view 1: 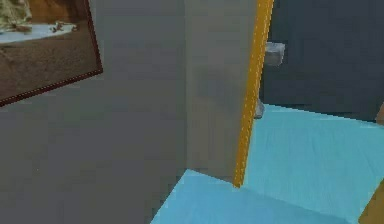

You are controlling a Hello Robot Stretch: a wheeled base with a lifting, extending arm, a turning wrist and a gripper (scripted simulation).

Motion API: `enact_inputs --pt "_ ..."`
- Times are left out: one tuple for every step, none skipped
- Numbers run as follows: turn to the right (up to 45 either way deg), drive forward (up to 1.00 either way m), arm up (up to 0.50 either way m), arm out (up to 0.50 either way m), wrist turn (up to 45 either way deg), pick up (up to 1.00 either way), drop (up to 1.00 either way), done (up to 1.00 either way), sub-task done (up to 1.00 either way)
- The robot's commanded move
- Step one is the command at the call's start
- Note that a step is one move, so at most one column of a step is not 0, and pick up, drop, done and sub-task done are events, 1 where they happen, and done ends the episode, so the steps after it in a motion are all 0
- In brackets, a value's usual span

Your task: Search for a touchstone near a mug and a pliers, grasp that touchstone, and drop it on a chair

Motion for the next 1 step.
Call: enact_inputs --pt "0.0 0.25 0.00 0.00 0.0 0.00 0.00 0.00 0.00"
